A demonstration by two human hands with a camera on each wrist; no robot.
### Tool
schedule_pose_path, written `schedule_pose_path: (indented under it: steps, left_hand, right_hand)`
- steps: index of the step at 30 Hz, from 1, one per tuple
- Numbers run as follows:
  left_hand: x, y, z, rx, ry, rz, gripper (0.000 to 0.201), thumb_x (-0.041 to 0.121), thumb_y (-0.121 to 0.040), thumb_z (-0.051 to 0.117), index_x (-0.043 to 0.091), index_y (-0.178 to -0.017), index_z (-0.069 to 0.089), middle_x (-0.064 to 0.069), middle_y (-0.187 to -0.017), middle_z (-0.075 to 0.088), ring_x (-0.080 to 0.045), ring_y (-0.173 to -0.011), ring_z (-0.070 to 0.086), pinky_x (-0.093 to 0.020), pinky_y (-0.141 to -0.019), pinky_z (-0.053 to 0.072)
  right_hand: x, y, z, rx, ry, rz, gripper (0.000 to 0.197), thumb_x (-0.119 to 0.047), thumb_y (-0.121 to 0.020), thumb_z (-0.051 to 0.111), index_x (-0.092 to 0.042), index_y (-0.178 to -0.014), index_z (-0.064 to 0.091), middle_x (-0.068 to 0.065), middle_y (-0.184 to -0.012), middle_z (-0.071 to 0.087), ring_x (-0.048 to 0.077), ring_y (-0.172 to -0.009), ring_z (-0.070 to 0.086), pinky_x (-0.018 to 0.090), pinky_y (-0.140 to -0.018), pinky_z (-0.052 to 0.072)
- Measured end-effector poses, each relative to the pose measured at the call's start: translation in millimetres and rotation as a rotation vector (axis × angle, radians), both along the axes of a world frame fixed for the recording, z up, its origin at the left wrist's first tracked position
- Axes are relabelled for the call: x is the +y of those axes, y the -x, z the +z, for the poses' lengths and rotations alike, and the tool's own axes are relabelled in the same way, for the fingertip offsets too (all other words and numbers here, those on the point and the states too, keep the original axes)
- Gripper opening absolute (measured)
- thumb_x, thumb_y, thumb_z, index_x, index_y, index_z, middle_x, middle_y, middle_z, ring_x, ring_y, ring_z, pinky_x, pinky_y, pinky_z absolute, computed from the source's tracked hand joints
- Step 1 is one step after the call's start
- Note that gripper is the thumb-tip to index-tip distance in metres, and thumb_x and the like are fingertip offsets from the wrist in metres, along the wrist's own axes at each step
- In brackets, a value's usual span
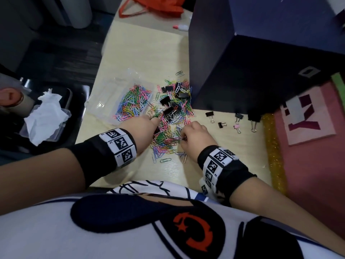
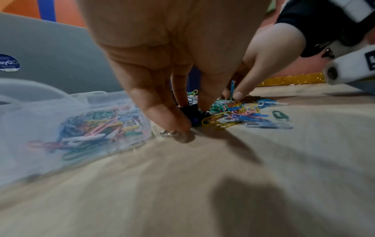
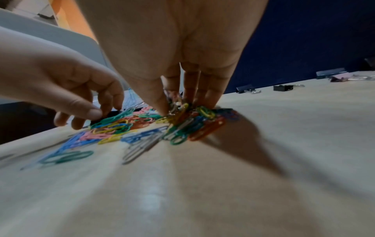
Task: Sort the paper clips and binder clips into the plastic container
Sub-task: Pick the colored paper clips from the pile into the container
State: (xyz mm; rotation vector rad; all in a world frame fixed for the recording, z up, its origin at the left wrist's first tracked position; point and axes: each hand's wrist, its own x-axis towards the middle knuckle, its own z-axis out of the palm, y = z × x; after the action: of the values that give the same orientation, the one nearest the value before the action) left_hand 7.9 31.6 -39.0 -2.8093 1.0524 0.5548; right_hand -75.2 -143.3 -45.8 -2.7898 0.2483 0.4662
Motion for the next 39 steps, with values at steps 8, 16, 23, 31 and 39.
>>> schedule_pose_path:
  steps: [8,16,23,31,39]
  left_hand:
    - [2.6,-1.3,-4.2,0.043,0.045,0.016,0.021,0.012,-0.087,0.052,0.014,-0.106,0.046,-0.006,-0.085,0.056,-0.026,-0.071,0.057,-0.037,-0.059,0.052]
    - [14.1,3.3,-6.6,0.016,0.093,-0.017,0.025,0.014,-0.089,0.048,0.014,-0.113,0.051,-0.008,-0.105,0.056,-0.031,-0.092,0.061,-0.037,-0.072,0.05]
    - [22.7,9.3,0.1,0.009,0.066,-0.064,0.03,0.022,-0.093,0.045,0.022,-0.12,0.056,-0.003,-0.111,0.054,-0.027,-0.1,0.06,-0.036,-0.075,0.05]
    - [15.4,12.6,0.1,0.015,0.013,-0.126,0.028,0.025,-0.093,0.044,0.018,-0.118,0.055,-0.006,-0.109,0.057,-0.031,-0.096,0.061,-0.039,-0.074,0.052]
    - [5.1,12.3,5.9,0.058,-0.001,-0.08,0.017,0.013,-0.086,0.047,0.015,-0.103,0.05,-0.007,-0.094,0.061,-0.03,-0.084,0.061,-0.034,-0.06,0.046]
  right_hand:
    - [-0.9,-2.7,3.5,-0.072,0.064,-0.085,0.031,-0.013,-0.089,0.051,-0.023,-0.118,0.054,0.003,-0.125,0.045,0.025,-0.116,0.04,0.035,-0.096,0.038]
    - [30.3,-30.4,10.0,-0.109,-0.007,0.242,0.047,-0.013,-0.092,0.046,-0.028,-0.136,0.045,-0.003,-0.138,0.042,0.027,-0.121,0.039,0.039,-0.1,0.036]
    - [38.3,-45.1,2.3,-0.011,0.122,0.255,0.045,-0.029,-0.094,0.051,-0.023,-0.137,0.042,0.006,-0.131,0.043,0.03,-0.121,0.041,0.042,-0.097,0.036]
    - [37.0,-43.3,3.6,-0.034,0.057,0.2,0.043,-0.029,-0.089,0.059,-0.028,-0.13,0.045,0.006,-0.123,0.043,0.029,-0.116,0.042,0.042,-0.097,0.036]
    - [18.2,-25.8,11.4,-0.238,-0.223,-0.138,0.037,-0.027,-0.081,0.068,-0.026,-0.108,0.042,-0.005,-0.091,0.061,0.02,-0.084,0.061,0.037,-0.078,0.051]
